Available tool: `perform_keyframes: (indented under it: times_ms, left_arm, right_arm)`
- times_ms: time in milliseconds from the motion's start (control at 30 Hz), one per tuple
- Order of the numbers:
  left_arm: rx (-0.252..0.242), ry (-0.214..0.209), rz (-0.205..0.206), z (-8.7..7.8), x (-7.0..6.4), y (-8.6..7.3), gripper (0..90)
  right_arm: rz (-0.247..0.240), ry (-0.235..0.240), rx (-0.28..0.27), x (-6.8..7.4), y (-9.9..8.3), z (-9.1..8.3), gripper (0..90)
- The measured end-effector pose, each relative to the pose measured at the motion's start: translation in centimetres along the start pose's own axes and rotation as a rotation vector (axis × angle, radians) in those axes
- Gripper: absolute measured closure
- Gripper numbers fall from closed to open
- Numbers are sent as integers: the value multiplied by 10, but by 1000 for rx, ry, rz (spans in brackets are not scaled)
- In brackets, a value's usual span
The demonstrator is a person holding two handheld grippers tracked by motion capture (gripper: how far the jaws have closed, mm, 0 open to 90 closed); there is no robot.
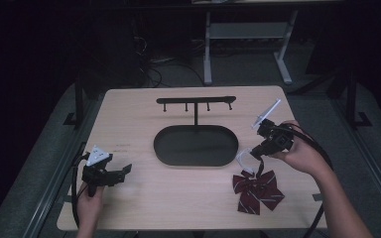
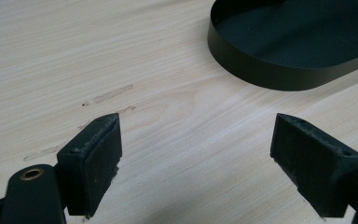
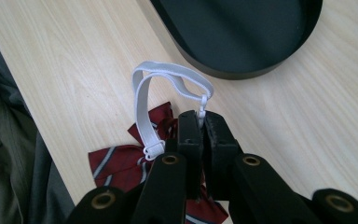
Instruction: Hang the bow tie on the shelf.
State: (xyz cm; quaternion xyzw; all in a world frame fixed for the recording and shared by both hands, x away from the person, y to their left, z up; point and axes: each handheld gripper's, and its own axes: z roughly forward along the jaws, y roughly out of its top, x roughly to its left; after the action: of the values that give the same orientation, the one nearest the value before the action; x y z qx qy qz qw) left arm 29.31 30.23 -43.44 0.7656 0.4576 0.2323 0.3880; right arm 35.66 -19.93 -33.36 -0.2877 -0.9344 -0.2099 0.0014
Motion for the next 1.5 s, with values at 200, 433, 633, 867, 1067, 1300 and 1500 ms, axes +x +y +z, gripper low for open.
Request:
perform_keyframes:
  times_ms: [200,433,633,867,1067,1300,1500]
  left_arm:
    - [3,0,12,0,1,0,162]
    - [-1,1,8,0,0,0,163]
    - [-5,1,0,0,0,0,162]
    - [0,0,7,0,0,0,163]
    - [-5,1,1,0,0,0,163]
    - [-7,0,1,0,1,0,162]
    - [-7,-1,1,0,1,0,162]
  right_arm:
    - [-21,0,-7,5,9,-8,862]
    - [-49,-4,-17,9,22,-16,862]
    - [-56,-6,-21,9,30,-21,862]
    - [-64,-12,-16,8,38,-25,862]
    - [-64,-17,-19,7,44,-28,861]
    - [-66,-18,-20,5,51,-32,862]
    - [-70,-22,-20,4,56,-34,861]
